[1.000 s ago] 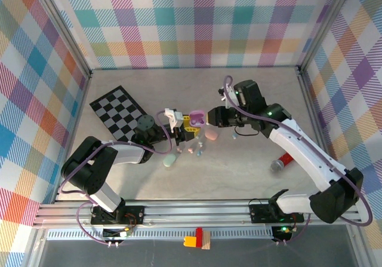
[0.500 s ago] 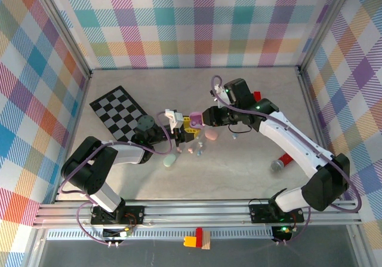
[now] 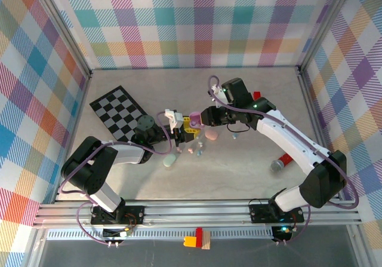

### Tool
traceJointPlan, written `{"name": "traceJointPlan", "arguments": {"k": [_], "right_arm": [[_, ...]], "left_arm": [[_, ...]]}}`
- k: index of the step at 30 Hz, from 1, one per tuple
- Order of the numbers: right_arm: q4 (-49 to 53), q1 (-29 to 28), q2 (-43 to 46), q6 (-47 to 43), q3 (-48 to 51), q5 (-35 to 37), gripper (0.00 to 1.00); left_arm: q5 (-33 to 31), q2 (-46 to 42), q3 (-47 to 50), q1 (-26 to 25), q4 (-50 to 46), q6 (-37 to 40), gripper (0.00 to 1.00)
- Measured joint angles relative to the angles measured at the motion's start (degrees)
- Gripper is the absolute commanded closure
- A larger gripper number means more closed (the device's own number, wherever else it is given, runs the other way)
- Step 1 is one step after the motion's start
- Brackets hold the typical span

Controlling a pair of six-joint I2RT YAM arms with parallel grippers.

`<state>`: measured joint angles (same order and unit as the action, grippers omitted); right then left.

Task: Insert wireless bluetooth earbuds into charging case

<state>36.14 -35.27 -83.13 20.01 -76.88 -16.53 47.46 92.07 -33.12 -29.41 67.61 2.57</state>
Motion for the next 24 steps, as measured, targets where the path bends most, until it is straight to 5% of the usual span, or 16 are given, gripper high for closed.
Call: {"name": "traceJointPlan", "arguments": {"k": [8,14,24], "right_arm": [[-0.07,-0.74,-0.76,-0.17,-0.17,0.02,0.66],[-0.11,-0.76,-0.20,0.09,-0.09,0.35,0.48],[-2.23,-0.76,4.59,1.77,-0.81,0.20,0.48]], "left_arm": [[-0.07,-0.17,0.26,0.09,-0.15,0.02,0.63],[-0.09,-0.31,0.37,0.09,0.02,0.04,0.63],[-0.11,-0.33,0.42,0.11,0.02,0.68,0.63]]}}
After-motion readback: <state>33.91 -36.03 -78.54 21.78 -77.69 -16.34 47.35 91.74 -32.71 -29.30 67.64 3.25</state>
